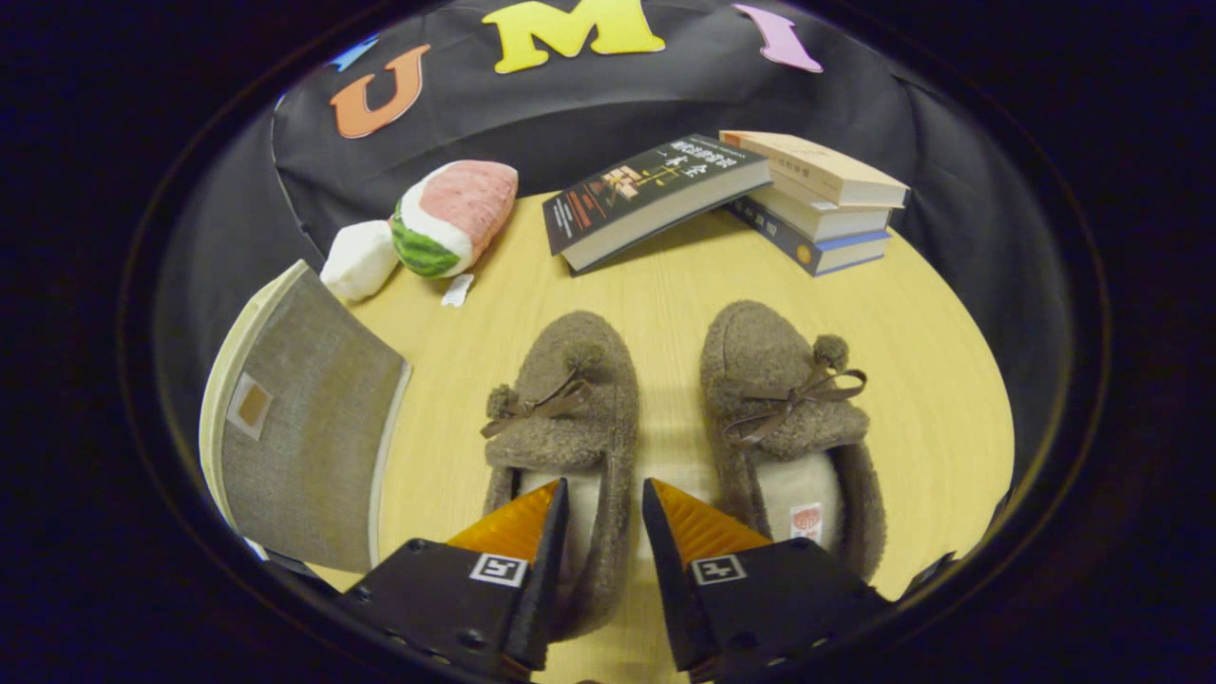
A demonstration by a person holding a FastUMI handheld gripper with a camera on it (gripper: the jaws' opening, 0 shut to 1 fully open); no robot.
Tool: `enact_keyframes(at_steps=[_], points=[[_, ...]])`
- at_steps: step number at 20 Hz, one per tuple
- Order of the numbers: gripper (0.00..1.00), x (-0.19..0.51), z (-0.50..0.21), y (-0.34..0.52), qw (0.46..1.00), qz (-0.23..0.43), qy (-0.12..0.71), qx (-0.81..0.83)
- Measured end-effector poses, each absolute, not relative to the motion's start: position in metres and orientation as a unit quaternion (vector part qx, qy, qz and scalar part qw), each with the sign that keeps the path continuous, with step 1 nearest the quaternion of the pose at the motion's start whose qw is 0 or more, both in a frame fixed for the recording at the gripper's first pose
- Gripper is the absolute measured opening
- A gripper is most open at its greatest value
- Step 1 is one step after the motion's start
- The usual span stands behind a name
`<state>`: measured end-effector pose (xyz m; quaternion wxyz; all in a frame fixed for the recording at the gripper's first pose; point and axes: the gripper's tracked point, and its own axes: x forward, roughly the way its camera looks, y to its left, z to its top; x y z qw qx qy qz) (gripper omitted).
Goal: Open the storage box then place both shoes into the box .Put the left shoe in first, then the right shoe, with the right side of both shoes facing outward in a uniform manner.
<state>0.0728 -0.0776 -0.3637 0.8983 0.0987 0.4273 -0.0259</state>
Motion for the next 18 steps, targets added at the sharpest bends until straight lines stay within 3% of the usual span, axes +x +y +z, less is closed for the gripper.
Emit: enact_keyframes(at_steps=[2, 3, 6, 12, 18], points=[[0.23, 0.075, -0.364, -0.085, 0.895, -0.045, 0.43, 0.113], [0.08, 0.073, -0.366, -0.084, 0.89, -0.049, 0.436, 0.125], [0.0, 0.07, -0.362, -0.083, 0.885, -0.054, 0.44, 0.145], [0.0, 0.055, -0.309, -0.056, 0.882, -0.051, 0.417, 0.215], [0.0, 0.047, -0.201, -0.005, 0.898, -0.032, 0.349, 0.267]])
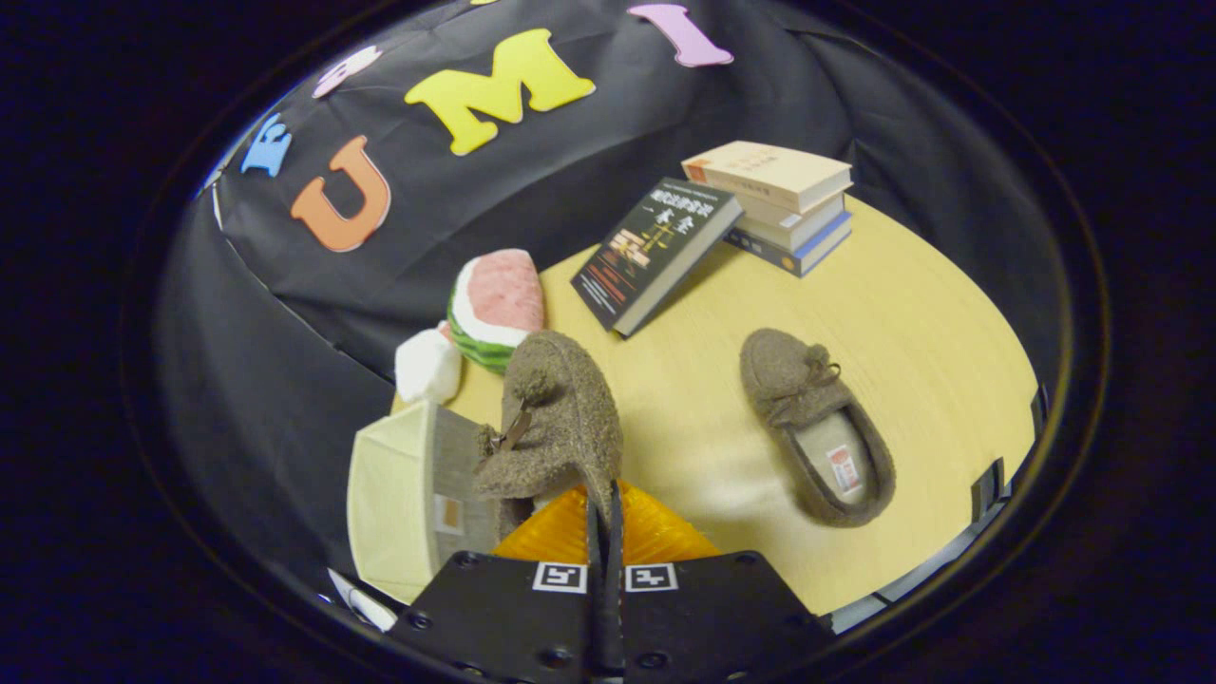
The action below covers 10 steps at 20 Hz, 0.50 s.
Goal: Open the storage box then place both shoes into the box .Put the left shoe in first, then the right shoe, with the right side of both shoes facing outward in a uniform manner.
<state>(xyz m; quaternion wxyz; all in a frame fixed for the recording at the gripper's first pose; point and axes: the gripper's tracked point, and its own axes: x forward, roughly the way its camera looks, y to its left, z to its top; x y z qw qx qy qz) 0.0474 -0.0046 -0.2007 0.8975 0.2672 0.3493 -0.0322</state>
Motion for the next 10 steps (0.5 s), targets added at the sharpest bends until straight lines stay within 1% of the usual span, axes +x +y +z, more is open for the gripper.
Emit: enact_keyframes(at_steps=[3, 5, 7, 10], points=[[0.0, 0.051, -0.148, 0.042, 0.909, -0.002, 0.315, 0.275], [0.0, 0.056, -0.129, 0.077, 0.911, 0.016, 0.303, 0.279], [0.0, 0.059, -0.126, 0.11, 0.909, 0.026, 0.305, 0.283], [0.0, 0.06, -0.144, 0.163, 0.895, 0.032, 0.328, 0.301]])
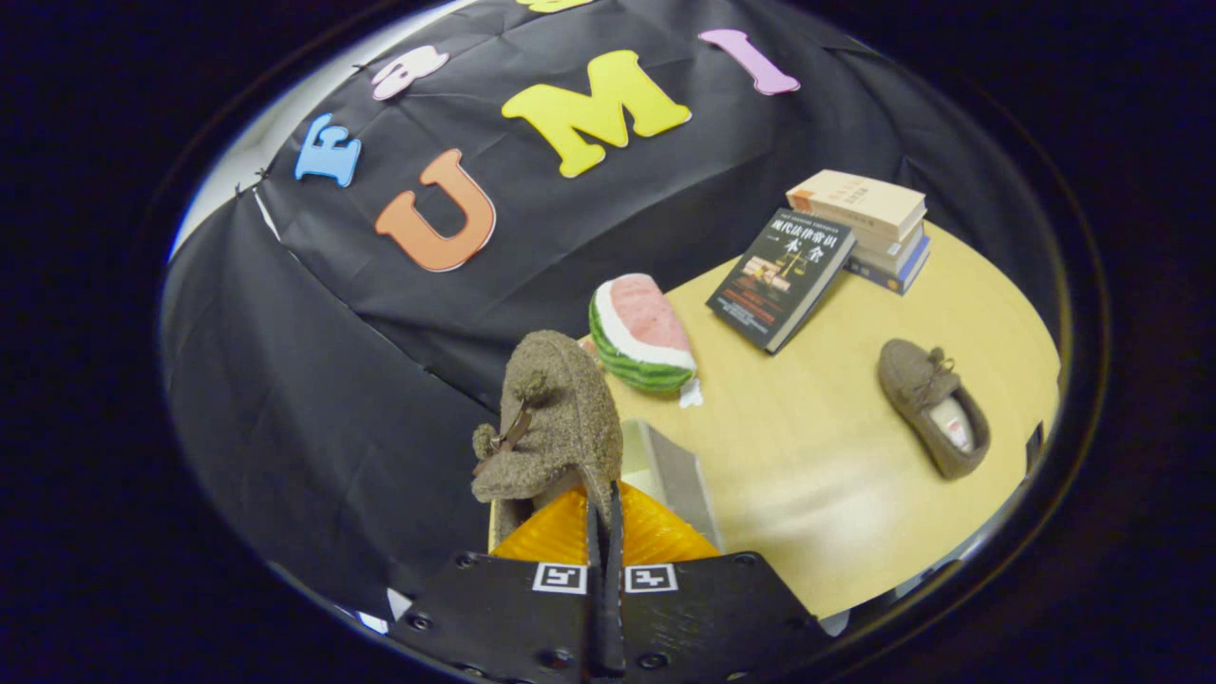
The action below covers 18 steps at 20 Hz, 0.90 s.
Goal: Open the storage box then place both shoes into the box .Put the left shoe in first, then the right shoe, with the right side of both shoes facing outward in a uniform manner.
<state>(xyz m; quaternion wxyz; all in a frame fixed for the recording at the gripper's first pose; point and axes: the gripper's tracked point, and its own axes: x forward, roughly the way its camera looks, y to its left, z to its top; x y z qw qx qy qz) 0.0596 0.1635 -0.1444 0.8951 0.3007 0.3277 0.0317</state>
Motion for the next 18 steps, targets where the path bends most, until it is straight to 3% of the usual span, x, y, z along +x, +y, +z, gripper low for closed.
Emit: enact_keyframes(at_steps=[6, 18], points=[[0.0, 0.062, -0.21, 0.236, 0.88, 0.041, 0.379, 0.282], [0.02, 0.096, -0.283, 0.266, 0.863, 0.006, 0.425, 0.272]])
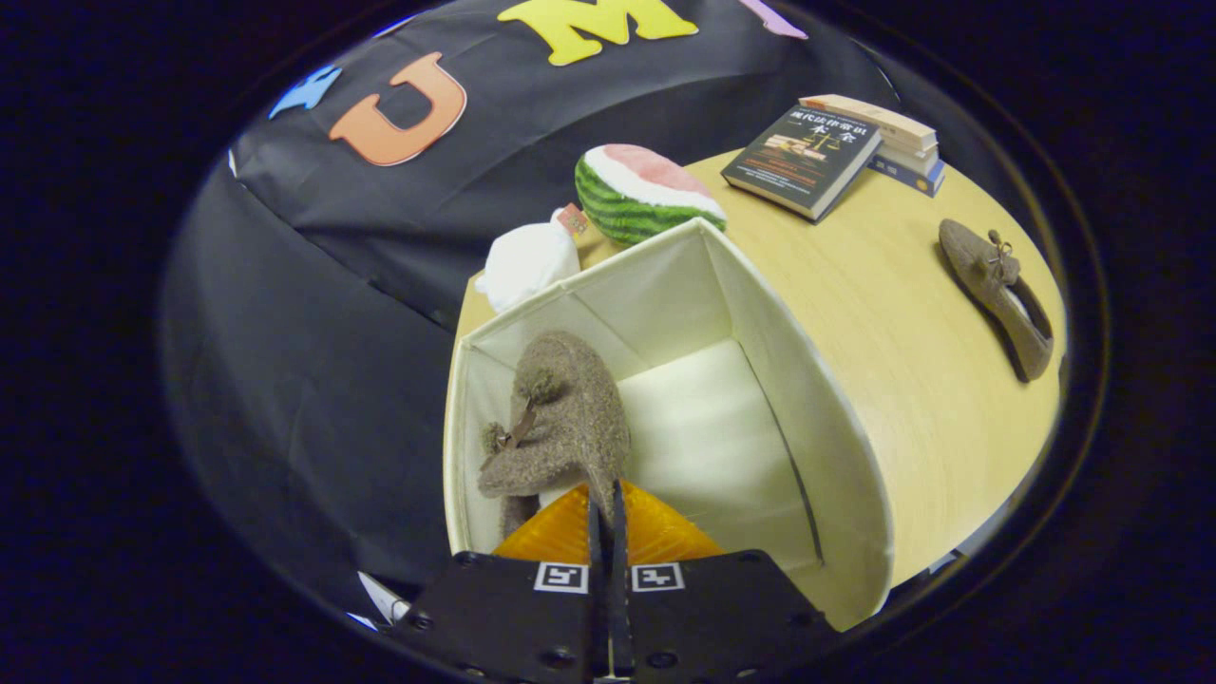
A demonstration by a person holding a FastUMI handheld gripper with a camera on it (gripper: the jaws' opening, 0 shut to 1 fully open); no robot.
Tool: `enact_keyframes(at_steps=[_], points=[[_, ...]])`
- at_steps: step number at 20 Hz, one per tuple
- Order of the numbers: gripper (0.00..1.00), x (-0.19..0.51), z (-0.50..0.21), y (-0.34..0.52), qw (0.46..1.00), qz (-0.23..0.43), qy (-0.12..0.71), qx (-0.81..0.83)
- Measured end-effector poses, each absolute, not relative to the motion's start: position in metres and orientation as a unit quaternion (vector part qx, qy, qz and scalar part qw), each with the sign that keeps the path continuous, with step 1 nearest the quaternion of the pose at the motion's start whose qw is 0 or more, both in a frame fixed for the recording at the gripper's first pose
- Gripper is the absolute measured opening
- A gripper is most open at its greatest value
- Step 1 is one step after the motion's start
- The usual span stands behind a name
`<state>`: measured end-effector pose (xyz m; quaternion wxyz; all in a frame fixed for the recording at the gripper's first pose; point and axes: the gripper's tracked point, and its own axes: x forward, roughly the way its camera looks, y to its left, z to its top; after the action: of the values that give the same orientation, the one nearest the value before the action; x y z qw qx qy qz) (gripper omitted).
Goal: Open the storage box then place both shoes into the box .Put the left shoe in first, then the right shoe, with the right side of both shoes facing outward in a uniform manner.
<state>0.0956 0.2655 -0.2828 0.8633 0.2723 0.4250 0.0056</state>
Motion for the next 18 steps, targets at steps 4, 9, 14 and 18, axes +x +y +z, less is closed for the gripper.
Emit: enact_keyframes(at_steps=[4, 9, 14, 18], points=[[0.38, 0.102, -0.265, 0.27, 0.876, 0.035, 0.407, 0.257], [0.82, 0.095, -0.207, 0.252, 0.916, 0.062, 0.345, 0.194], [0.95, 0.072, -0.149, 0.183, 0.947, 0.054, 0.281, 0.147], [0.95, 0.048, -0.128, 0.095, 0.96, 0.03, 0.252, 0.118]])
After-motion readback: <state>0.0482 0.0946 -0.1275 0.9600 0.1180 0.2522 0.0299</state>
